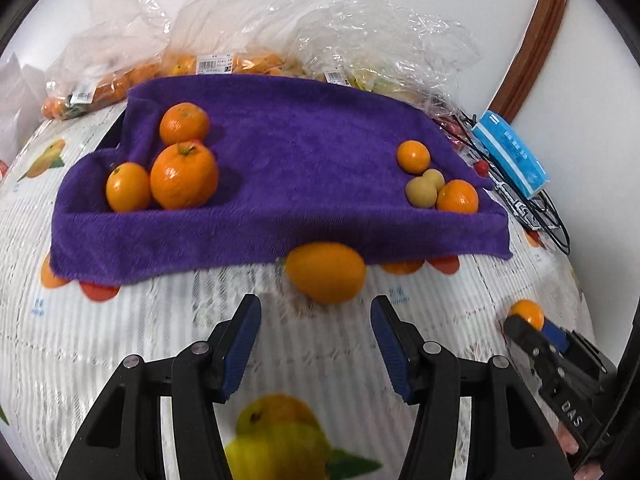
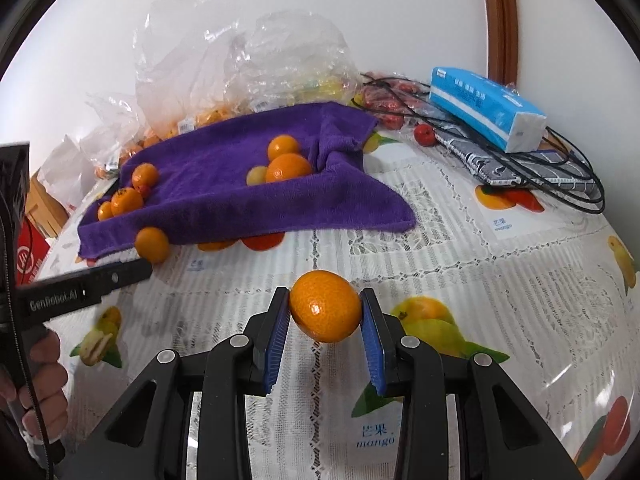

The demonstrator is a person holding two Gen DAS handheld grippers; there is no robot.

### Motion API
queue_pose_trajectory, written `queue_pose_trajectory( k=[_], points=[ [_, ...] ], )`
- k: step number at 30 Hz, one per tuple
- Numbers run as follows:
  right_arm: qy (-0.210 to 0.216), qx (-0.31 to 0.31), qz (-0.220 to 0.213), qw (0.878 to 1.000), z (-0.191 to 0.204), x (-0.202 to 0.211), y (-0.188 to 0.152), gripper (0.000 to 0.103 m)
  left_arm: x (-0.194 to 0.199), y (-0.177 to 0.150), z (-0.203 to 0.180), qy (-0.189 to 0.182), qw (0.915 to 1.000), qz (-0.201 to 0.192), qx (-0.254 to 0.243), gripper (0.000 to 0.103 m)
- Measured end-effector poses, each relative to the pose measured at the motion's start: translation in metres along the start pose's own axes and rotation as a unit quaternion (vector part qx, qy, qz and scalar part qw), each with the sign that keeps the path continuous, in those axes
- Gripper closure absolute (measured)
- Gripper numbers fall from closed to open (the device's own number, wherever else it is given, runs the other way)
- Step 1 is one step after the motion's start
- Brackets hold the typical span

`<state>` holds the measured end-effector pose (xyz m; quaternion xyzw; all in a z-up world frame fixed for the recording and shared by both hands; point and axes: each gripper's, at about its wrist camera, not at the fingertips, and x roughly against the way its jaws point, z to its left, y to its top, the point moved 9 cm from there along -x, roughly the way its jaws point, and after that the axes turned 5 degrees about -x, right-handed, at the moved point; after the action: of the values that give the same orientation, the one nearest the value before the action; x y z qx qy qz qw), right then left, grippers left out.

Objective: Organize fruits
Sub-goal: 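Grasp an orange with the right tool while the left tool grasps a yellow mango-shaped fruit, then carry the orange and yellow fruit over the purple towel with both tools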

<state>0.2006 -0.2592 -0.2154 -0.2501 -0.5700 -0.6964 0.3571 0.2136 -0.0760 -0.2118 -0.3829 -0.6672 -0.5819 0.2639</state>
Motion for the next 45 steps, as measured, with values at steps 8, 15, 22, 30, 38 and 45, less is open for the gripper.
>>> queue_pose_trajectory(
  k=[8, 15, 22, 30, 38, 45],
  points=[
    [0.012, 0.003, 0.022, 1.0, 0.005, -0.008, -0.004, 0.068, -0.012, 0.012, -0.007, 0.026, 0.9995, -0.015, -0.007, 0.049],
    [0.016, 0.016, 0.027, 0.999, 0.01, -0.01, -0.007, 0.068, -0.012, 0.012, -0.005, 0.034, 0.9989, -0.03, -0.009, 0.062],
    [0.017, 0.018, 0.028, 0.999, 0.011, -0.012, -0.007, 0.068, -0.007, 0.009, -0.001, 0.008, 0.9995, -0.031, 0.007, 0.062],
    [0.018, 0.017, 0.027, 0.999, 0.011, -0.012, -0.006, 0.068, 0.003, 0.001, 0.008, 0.005, 0.9993, -0.028, 0.027, 0.062],
    [0.016, 0.015, 0.018, 1.0, 0.01, -0.009, -0.005, 0.068, 0.022, -0.006, 0.017, 0.008, 0.9989, -0.031, 0.036, 0.062],
    [0.025, 0.014, 0.001, 1.0, 0.022, 0.003, 0.001, 0.068, 0.036, -0.009, 0.027, 0.009, 0.9984, -0.03, 0.047, 0.062]
  ],
)
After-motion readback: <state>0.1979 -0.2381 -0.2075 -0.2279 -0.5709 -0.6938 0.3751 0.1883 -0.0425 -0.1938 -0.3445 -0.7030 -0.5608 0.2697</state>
